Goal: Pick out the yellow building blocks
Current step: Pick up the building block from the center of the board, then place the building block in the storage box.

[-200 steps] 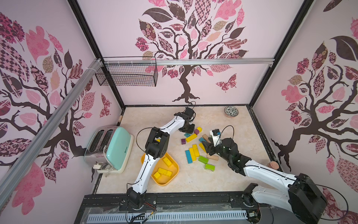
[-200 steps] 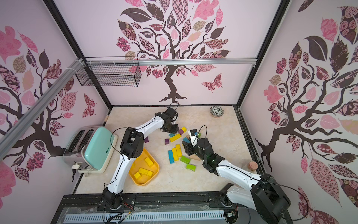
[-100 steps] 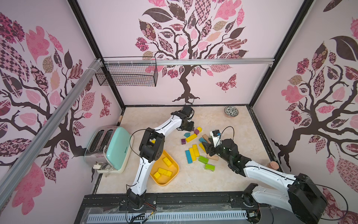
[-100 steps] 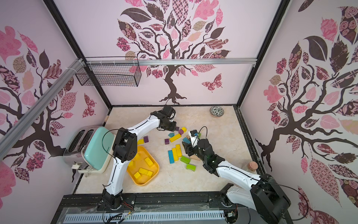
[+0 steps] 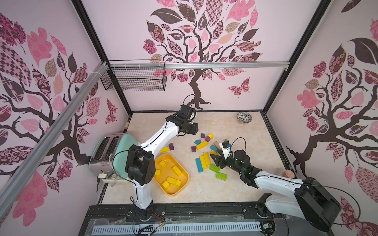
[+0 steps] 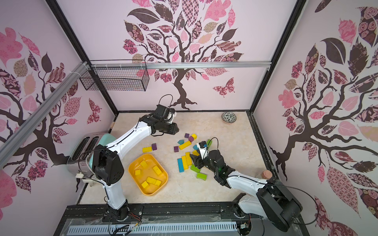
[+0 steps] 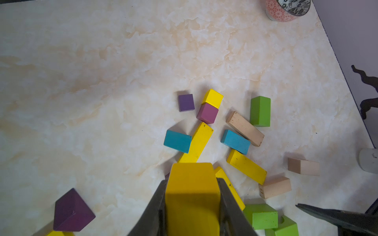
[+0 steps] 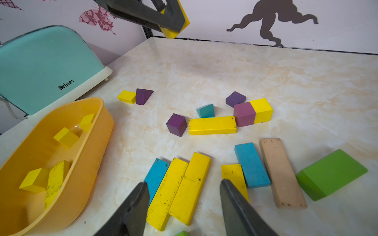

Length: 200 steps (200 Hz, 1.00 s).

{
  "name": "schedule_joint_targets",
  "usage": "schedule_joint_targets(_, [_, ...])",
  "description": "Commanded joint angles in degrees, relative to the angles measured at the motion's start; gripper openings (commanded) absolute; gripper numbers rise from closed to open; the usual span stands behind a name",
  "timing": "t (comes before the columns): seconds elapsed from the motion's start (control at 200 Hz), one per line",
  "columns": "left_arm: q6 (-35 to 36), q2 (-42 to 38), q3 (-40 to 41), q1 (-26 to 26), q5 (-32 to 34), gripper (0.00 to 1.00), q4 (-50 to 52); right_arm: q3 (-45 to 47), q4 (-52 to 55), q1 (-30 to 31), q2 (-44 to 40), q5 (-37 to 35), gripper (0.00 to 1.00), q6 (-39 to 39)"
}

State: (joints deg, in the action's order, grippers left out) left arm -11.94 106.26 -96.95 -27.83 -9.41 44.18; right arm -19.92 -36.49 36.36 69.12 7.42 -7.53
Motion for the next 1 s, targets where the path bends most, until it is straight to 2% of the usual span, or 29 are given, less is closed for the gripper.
schedule_joint_targets(0.0, [-0.4,-4.3,4.0,0.9,-2.1,0.27,2.7,-0.4,-4.3,0.4,0.2,4.5,0.62,0.4])
schedule_joint_targets(0.205, [-2.8,-14.1,16.9,1.1,-3.6,0.27,1.0,-0.6,-6.2,0.5,0.7,10.5,0.64,0.4])
schedule_joint_targets(0.4, [-5.4,-20.9,24.0,1.7,-3.9,0.27,0.0,-1.0,-7.1,0.6,1.1,15.9,0.63,0.5])
schedule_joint_targets(0.685, [-7.0,-28.9,30.8,3.5,-0.6,0.27,1.6,-1.8,-6.5,0.6,1.3,17.9,0.61,-0.3])
schedule_joint_targets(0.995, [-11.1,-35.5,42.1,4.5,0.3,0.27,3.9,-2.2,-5.9,1.7,1.7,18.3,0.6,1.0])
